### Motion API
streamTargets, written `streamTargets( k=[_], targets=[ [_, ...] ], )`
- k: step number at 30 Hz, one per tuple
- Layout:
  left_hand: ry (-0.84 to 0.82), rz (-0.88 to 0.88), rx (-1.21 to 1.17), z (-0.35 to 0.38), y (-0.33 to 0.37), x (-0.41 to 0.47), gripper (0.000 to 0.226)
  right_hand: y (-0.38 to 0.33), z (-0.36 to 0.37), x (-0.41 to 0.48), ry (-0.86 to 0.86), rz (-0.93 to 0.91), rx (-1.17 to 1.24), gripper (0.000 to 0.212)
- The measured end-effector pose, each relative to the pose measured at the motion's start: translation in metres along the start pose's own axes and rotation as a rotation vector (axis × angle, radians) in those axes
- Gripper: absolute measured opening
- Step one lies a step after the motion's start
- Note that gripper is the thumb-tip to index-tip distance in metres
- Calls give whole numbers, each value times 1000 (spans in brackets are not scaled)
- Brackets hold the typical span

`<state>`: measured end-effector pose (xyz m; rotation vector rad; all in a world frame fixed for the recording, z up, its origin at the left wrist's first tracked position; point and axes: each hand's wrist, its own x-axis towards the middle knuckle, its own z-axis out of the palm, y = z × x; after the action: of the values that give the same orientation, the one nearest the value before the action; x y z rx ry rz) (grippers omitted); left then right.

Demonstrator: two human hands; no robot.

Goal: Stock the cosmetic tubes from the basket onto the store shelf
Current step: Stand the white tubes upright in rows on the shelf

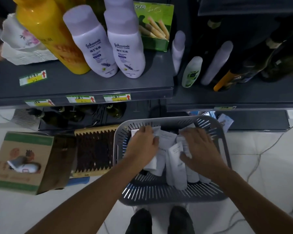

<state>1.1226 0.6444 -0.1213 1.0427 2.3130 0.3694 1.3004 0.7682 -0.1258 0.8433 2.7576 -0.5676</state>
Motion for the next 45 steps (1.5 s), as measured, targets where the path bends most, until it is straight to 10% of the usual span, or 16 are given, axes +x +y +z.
streamTargets(
  k=[6, 16, 26, 45],
  targets=[
    [-200, -242, 213, 37, 9, 46, 83, 26, 12, 33, -282, -274, -199, 72],
    [-147, -310, 317, 33, 32, 46, 37, 19, -2, 29, -326, -358, 41, 42],
    [68, -94, -26, -32, 37, -4, 23, -5, -57, -3, -223, -252, 144, 28],
    [465, 550, -511, -367, 265, -69, 17, -53, -441, -92, 258, -181, 73, 12]
  ],
)
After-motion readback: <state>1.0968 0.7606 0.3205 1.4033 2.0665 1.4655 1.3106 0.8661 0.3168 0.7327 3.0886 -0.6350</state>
